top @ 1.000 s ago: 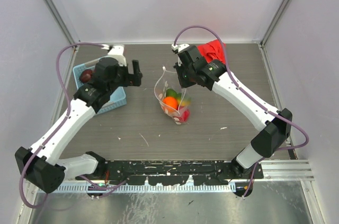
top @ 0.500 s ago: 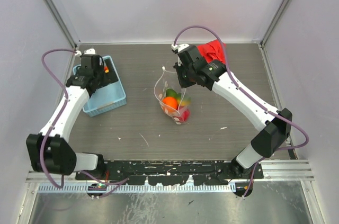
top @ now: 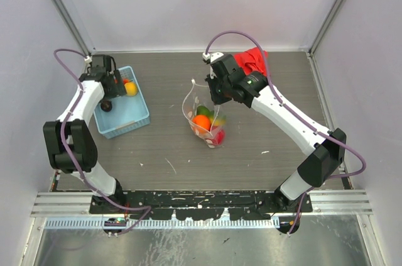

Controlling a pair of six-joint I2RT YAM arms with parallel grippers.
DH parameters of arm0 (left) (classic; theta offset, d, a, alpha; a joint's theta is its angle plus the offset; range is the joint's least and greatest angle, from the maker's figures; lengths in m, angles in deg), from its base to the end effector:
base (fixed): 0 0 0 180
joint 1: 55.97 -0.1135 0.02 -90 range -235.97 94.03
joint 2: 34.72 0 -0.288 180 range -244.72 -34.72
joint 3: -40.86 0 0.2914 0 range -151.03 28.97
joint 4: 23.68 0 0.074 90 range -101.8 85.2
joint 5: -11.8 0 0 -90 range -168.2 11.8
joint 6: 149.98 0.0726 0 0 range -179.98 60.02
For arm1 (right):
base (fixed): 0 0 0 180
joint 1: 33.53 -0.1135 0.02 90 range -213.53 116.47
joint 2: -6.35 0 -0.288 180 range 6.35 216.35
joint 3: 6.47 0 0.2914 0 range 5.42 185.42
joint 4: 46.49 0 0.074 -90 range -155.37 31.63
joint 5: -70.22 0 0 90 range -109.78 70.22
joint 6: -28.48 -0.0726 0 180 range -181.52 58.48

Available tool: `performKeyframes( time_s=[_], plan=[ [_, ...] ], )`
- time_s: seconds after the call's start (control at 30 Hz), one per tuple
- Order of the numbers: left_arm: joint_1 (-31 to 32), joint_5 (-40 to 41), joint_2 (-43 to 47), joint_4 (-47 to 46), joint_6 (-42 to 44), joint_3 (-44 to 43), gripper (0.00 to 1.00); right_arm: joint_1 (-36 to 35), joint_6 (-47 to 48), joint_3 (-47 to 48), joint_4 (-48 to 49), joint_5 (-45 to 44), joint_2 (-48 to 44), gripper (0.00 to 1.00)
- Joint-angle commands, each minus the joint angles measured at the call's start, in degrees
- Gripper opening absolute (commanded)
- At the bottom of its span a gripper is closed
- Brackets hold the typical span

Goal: Place the food in the zip-top bag and seal the zipper
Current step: Pick up the fake fruit from the bin.

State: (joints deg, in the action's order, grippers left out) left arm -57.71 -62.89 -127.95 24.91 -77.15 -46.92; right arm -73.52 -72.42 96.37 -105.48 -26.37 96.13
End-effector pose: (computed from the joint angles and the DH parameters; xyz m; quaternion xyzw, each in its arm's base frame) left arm 0.4101 0.0316 0.2568 -0.1954 0.9231 0.0845 0.3202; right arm 0.3152 0.2535 0.3624 -0.2115 0.9012 0.1128 0.3611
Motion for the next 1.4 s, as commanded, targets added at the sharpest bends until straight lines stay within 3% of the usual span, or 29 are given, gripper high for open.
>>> performKeyframes(
  time_s=[0.0, 0.63, 0.77, 1.2, 1.37],
  plan=[
    [-2.4, 0.33, -3.06, -1.37, 2.45, -4.42, 0.77, 0.07, 0.1, 1.01, 2.89, 1.37, -0.34, 0.0],
    [-5.02, 4.44, -16.85, -4.87, 6.42, -8.12, 0.62, -0.04, -0.63, 0.11, 2.78, 1.24, -0.57, 0.0],
    [-5.03, 4.79, -19.05, -5.33, 7.54, -9.41, 0.52, 0.05, -0.7, 0.1, 2.64, 1.05, -0.39, 0.0],
    [-5.03, 2.25, -21.76, -7.64, 8.46, -9.1, 0.52, 0.04, -0.62, -0.04, 2.49, 0.92, 0.05, 0.0],
    [-5.03, 1.85, -23.05, -7.12, 8.39, -9.73, 0.57, 0.08, -0.71, 0.01, 2.46, 0.96, 0.05, 0.0]
  ],
)
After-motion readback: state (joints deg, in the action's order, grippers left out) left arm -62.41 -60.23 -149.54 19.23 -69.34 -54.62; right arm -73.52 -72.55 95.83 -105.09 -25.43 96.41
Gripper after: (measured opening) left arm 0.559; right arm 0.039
